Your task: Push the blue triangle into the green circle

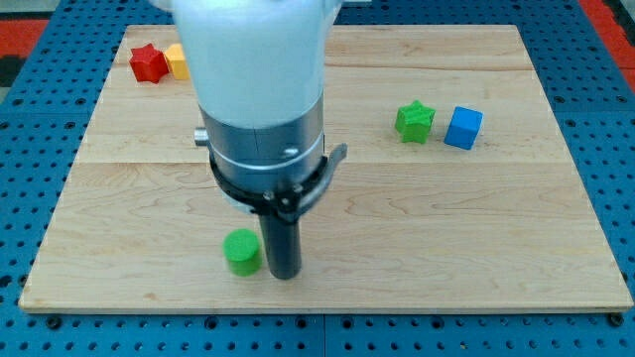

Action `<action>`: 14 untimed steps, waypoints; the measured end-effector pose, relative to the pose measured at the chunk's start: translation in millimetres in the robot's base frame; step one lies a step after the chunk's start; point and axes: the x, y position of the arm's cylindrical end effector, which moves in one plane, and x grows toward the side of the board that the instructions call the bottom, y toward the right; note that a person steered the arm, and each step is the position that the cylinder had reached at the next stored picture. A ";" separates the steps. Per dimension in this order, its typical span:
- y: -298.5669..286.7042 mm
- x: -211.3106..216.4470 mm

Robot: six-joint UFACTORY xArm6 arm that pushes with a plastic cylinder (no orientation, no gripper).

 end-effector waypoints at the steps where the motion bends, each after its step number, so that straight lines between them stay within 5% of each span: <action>1: 48.9 -45.2; 3: 60.4 -217.2; 5: -114.7 -207.8; 6: -140.4 -191.3; 7: -117.1 -133.3; 11: -23.3 -211.5; 12: 14.3 -184.6; 13: -50.4 -158.4; 14: -28.5 -168.0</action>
